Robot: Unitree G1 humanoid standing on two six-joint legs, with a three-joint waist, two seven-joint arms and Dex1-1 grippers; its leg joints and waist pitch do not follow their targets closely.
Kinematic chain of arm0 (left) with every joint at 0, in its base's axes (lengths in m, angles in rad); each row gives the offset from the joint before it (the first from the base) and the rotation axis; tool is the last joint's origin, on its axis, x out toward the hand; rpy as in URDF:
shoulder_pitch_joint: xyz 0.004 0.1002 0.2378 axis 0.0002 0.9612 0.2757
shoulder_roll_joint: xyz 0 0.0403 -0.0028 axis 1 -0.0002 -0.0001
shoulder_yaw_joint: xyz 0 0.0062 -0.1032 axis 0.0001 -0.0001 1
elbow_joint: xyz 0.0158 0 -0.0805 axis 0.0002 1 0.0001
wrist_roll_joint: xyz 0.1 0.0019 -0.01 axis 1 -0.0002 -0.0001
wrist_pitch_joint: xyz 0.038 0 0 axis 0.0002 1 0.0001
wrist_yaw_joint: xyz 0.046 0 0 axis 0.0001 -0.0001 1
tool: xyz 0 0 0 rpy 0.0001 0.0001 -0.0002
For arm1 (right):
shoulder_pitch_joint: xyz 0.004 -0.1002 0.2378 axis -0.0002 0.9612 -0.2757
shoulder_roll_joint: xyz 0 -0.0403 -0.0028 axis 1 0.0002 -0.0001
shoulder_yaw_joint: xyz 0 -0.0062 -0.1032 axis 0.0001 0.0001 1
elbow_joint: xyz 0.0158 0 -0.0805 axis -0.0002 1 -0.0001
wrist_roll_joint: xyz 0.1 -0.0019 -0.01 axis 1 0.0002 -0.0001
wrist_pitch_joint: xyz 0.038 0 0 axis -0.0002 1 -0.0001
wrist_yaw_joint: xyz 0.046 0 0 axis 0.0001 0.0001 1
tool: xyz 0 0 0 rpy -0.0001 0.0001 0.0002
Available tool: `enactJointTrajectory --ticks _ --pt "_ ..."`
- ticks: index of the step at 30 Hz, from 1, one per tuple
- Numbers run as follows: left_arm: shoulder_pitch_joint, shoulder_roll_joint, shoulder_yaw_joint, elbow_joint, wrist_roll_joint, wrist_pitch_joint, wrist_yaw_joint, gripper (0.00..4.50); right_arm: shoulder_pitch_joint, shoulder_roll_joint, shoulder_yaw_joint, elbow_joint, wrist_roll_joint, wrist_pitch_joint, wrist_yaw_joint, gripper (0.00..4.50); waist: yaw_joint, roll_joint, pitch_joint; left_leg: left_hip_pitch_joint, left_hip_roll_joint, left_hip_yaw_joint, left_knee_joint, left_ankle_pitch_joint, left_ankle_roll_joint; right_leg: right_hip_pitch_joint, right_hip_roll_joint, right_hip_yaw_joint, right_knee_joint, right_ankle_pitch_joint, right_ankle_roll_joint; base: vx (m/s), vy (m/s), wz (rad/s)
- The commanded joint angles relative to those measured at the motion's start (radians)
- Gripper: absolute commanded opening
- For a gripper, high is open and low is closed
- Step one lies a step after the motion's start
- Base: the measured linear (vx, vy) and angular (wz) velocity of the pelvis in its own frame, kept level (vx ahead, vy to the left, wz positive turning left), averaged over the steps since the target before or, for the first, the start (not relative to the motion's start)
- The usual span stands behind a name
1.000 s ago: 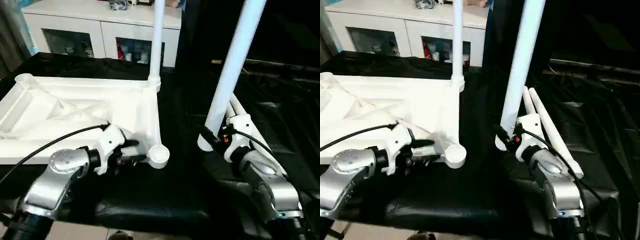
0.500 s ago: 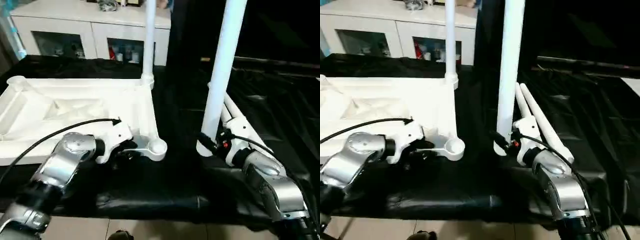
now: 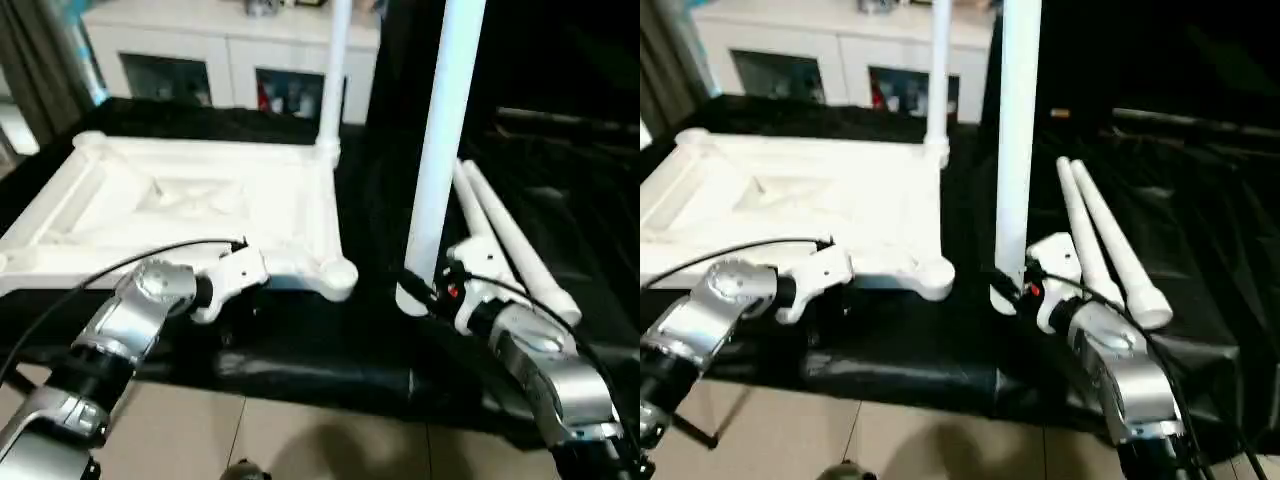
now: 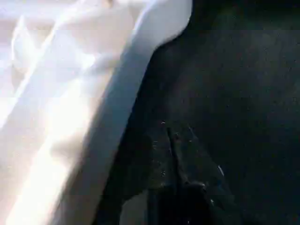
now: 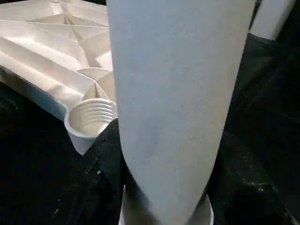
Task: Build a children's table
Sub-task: Move to table
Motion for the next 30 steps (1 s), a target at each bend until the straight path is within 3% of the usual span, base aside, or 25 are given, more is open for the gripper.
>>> enactJointTrajectory --ticks 1,2,3,4,6,8,9,11,12,13,14,15,16,18,19,22,23,24,27,30 --pt "-0.015 -0.014 0.014 -0.021 -0.026 -0.009 -0.002 0.04 -0.004 -0.005 -0.013 -0.019 0.001 -0.008 0.004 1.91 -0.007 0.001 -0.063 0.017 0.036 -0.012 -0.099 -0.344 -0.028 0.025 -0.06 0.033 -0.107 -0.443 -0.087 0.0 0.0 0.0" --pt "0.001 -0.028 0.042 -0.069 -0.07 0.006 -0.004 0.04 -0.001 0.0 -0.017 -0.028 0.012 -0.005 0.007 1.91 -0.007 0.008 -0.065 0.012 0.038 -0.01 -0.101 -0.289 -0.021 0.027 -0.061 0.033 -0.103 -0.383 -0.097 0.0 0.0 0.0" --pt "0.032 -0.055 0.096 -0.155 -0.155 0.047 -0.01 0.04 0.008 0.007 -0.025 -0.046 0.032 0.0 0.012 1.91 -0.012 0.006 -0.066 0.011 0.043 -0.007 -0.102 -0.267 -0.02 0.027 -0.059 0.031 -0.097 -0.335 -0.123 0.0 0.0 0.0" --pt "0.032 -0.055 0.096 -0.155 -0.155 0.047 -0.01 0.35 0.008 0.007 -0.025 -0.046 0.032 0.0 0.012 1.91 -0.014 0.009 -0.064 0.013 0.046 -0.004 -0.104 -0.296 -0.022 0.023 -0.057 0.03 -0.096 -0.324 -0.15 0.0 0.0 0.0" --pt "0.093 -0.086 0.175 -0.299 -0.283 0.142 0.0 0.35 0.03 0.026 -0.048 -0.085 0.083 0.016 0.016 1.91 -0.022 0.005 -0.063 0.009 0.044 -0.002 -0.103 -0.34 -0.02 0.023 -0.058 0.031 -0.097 -0.348 -0.158 0.0 0.0 0.0" --pt "0.133 -0.093 0.206 -0.366 -0.317 0.165 0.024 0.46 0.038 0.042 -0.066 -0.101 0.112 0.022 0.008 1.91 -0.028 0.004 -0.065 0.006 0.041 0.0 -0.1 -0.32 -0.009 0.022 -0.052 0.031 -0.094 -0.326 -0.157 0.0 0.0 0.0" --pt "0.165 -0.1 0.228 -0.407 -0.327 0.163 0.056 0.46 0.044 0.056 -0.082 -0.111 0.132 0.026 -0.003 1.91 -0.031 -0.001 -0.066 -0.002 0.04 0.001 -0.1 -0.288 0.001 0.026 -0.049 0.03 -0.094 -0.305 -0.151 0.0 0.0 0.0" --pt "0.21 -0.139 0.277 -0.429 -0.289 0.111 0.188 0.46 0.048 0.077 -0.101 -0.109 0.143 0.022 -0.03 1.91 -0.036 -0.004 -0.067 -0.006 0.041 0.004 -0.098 -0.245 0.01 0.026 -0.046 0.028 -0.091 -0.266 -0.148 0.03 -0.007 -0.02" --pt "0.21 -0.15 0.287 -0.419 -0.282 0.097 0.215 0.46 0.048 0.079 -0.101 -0.106 0.14 0.02 -0.034 1.91 -0.036 0.0 -0.07 0.0 0.04 0.009 -0.092 -0.232 0.01 0.023 -0.044 0.03 -0.092 -0.256 -0.147 0.061 -0.014 -0.05" --pt "0.211 -0.171 0.307 -0.399 -0.266 0.067 0.268 0.46 0.047 0.084 -0.1 -0.1 0.135 0.017 -0.041 1.91 -0.037 -0.006 -0.072 -0.002 0.039 0.011 -0.089 -0.21 0.013 0.025 -0.041 0.031 -0.091 -0.229 -0.146 0.076 -0.015 -0.01" --pt "0.197 -0.187 0.318 -0.347 -0.226 0.019 0.331 0.46 0.044 0.089 -0.086 -0.084 0.121 0.012 -0.043 1.91 -0.036 -0.02 -0.08 -0.005 0.038 0.013 -0.083 -0.146 0.021 0.032 -0.039 0.032 -0.082 -0.139 -0.15 0.0 0.0 0.0" --pt "0.19 -0.187 0.315 -0.324 -0.204 0.002 0.349 0.46 0.042 0.09 -0.077 -0.077 0.112 0.01 -0.043 1.91 -0.034 -0.021 -0.084 -0.007 0.038 0.013 -0.08 -0.102 0.031 0.034 -0.039 0.031 -0.072 -0.084 -0.156 0.066 -0.01 -0.03" --pt "0.185 -0.183 0.308 -0.31 -0.191 -0.002 0.35 0.64 0.04 0.09 -0.07 -0.072 0.106 0.009 -0.041 1.91 -0.033 -0.011 -0.086 -0.007 0.034 0.015 -0.075 -0.055 0.046 0.031 -0.032 0.03 -0.066 0.001 -0.159 0.0 0.0 0.0" --pt "0.158 -0.143 0.253 -0.294 -0.207 0.055 0.236 0.75 0.028 0.082 -0.052 -0.065 0.095 0.008 -0.024 1.91 -0.03 -0.012 -0.092 -0.001 0.034 0.019 -0.07 -0.004 0.066 0.028 -0.028 0.03 -0.054 0.103 -0.183 0.031 0.002 -0.01" --pt "0.14 -0.119 0.218 -0.283 -0.192 0.057 0.199 0.84 0.023 0.077 -0.05 -0.064 0.094 0.009 -0.02 1.91 -0.032 -0.015 -0.09 -0.006 0.032 0.02 -0.069 0.01 0.076 0.03 -0.027 0.03 -0.051 0.128 -0.19 0.0 0.0 0.0" --pt "0.102 -0.083 0.159 -0.238 -0.139 0.042 0.161 1.16 0.015 0.067 -0.053 -0.06 0.092 0.012 -0.015 1.91 -0.03 -0.009 -0.084 0.001 0.035 0.024 -0.072 -0.036 0.074 0.025 -0.03 0.032 -0.058 0.075 -0.194 0.0 0.0 0.0" --pt "0.093 -0.074 0.145 -0.223 -0.12 0.037 0.154 1.22 0.014 0.063 -0.053 -0.06 0.092 0.013 -0.014 1.91 -0.029 -0.011 -0.082 0.002 0.036 0.025 -0.074 -0.063 0.064 0.026 -0.033 0.034 -0.06 0.044 -0.191 0.0 0.0 0.0" --pt "0.076 -0.06 0.119 -0.189 -0.09 0.025 0.13 1.22 0.013 0.057 -0.054 -0.059 0.091 0.013 -0.01 1.91 -0.028 -0.007 -0.08 0.002 0.038 0.025 -0.076 -0.089 0.052 0.024 -0.035 0.034 -0.062 0.012 -0.19 0.0 0.0 0.0" --pt "0.02 -0.026 0.063 -0.082 -0.013 -0.01 0.075 1.53 0.016 0.044 -0.057 -0.058 0.089 0.011 -0.001 1.91 -0.025 -0.006 -0.077 0.004 0.036 0.023 -0.082 -0.147 0.02 0.023 -0.036 0.036 -0.074 -0.084 -0.156 0.0 0.0 0.0" --pt "-0.022 -0.01 0.043 -0.018 0.004 -0.022 0.058 1.65 0.015 0.04 -0.059 -0.057 0.091 0.01 0.0 1.91 -0.024 -0.006 -0.075 0.005 0.037 0.021 -0.087 -0.2 -0.007 0.021 -0.038 0.035 -0.078 -0.136 -0.151 0.0 0.0 0.0"
